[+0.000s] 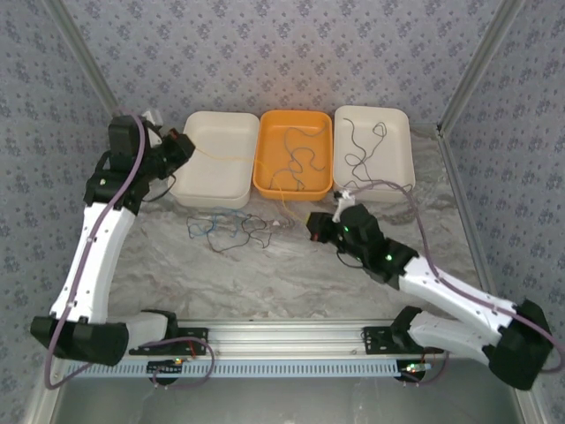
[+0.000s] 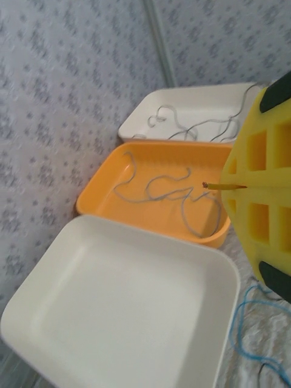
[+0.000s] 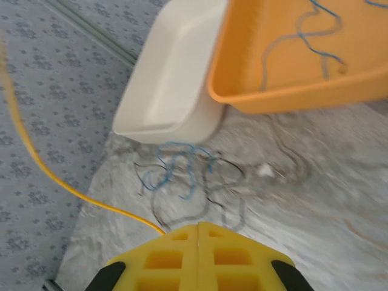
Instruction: Untangle the cables
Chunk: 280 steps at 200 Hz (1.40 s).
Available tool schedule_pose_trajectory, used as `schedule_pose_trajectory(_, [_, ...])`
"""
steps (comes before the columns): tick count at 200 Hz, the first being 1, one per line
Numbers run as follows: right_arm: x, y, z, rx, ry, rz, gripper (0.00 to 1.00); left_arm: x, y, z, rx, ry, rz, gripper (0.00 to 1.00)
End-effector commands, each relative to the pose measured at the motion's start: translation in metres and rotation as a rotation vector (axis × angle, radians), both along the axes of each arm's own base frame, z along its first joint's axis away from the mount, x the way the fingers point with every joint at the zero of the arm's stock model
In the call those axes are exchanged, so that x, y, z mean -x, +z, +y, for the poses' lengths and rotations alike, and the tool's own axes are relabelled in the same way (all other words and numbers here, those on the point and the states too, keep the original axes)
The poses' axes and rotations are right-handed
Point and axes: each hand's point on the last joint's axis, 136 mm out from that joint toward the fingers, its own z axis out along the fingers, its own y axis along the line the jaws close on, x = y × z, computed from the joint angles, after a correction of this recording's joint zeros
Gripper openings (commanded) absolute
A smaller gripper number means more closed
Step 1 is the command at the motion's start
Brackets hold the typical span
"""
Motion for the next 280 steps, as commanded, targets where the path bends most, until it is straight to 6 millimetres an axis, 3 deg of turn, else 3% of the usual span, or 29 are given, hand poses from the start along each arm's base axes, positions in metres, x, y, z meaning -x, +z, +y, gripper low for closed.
schedule_pose_trajectory(1, [-0.021,0.039,0.043,-0.045,0.065,-0.058,0.00,-0.048,-0.005,0.020,-0.053,0.059,-0.055,0.00])
schedule_pose_trajectory(32, [-0.066,0.033,0.116,-0.058,0.138,-0.013,0.00,-0.107,-0.027,0.040,-0.001,0.118,-0.110,0.00])
schedule_pose_trajectory(36, [-0.073,0.043,0.126,-0.070,0.143,-0.025,0.00,-0.113,-0.028,0.043,0.012,0.129,-0.121,0.00])
schedule_pose_trajectory(69, [-0.115,0.014,0.181,-0.061,0.175,0.047,0.00,-0.168,-0.054,0.059,0.056,0.182,-0.173,0.00])
schedule_pose_trajectory(102, [-0.146,-0.032,0.212,-0.049,0.173,0.114,0.00,-0.224,-0.098,0.054,0.141,0.155,-0.139,0.00])
schedule_pose_trajectory(126, [-0.168,-0.061,0.222,-0.046,0.165,0.166,0.00,-0.251,-0.123,0.047,0.181,0.127,-0.087,0.00])
schedule_pose_trajectory(134, [-0.174,-0.071,0.225,-0.041,0.163,0.187,0.00,-0.256,-0.129,0.047,0.180,0.124,-0.069,0.07])
schedule_pose_trajectory(142, [-0.180,-0.080,0.226,-0.038,0.166,0.208,0.00,-0.259,-0.135,0.047,0.171,0.120,-0.048,0.22])
schedule_pose_trajectory(151, [-0.184,-0.087,0.229,-0.035,0.175,0.227,0.00,-0.261,-0.139,0.045,0.163,0.105,-0.028,0.49])
schedule_pose_trajectory(156, [-0.185,-0.090,0.230,-0.026,0.176,0.234,0.00,-0.262,-0.140,0.043,0.161,0.093,-0.018,0.59])
schedule_pose_trajectory(176, [-0.184,-0.087,0.228,0.027,0.170,0.207,0.22,-0.259,-0.131,0.038,0.155,0.047,-0.008,0.71])
schedule_pose_trajectory(195, [-0.179,-0.072,0.223,0.065,0.160,0.167,0.39,-0.251,-0.119,0.038,0.143,0.040,-0.011,0.74])
schedule_pose_trajectory(238, [-0.156,-0.025,0.198,0.121,0.108,0.058,0.41,-0.220,-0.082,0.044,0.109,0.070,-0.034,0.77])
schedule_pose_trajectory(263, [-0.135,-0.007,0.166,0.141,0.029,0.016,0.40,-0.179,-0.066,0.057,0.073,0.150,-0.014,0.78])
schedule_pose_trajectory(280, [-0.115,-0.011,0.142,0.148,-0.017,0.019,0.40,-0.138,-0.078,0.067,0.046,0.230,0.061,0.77])
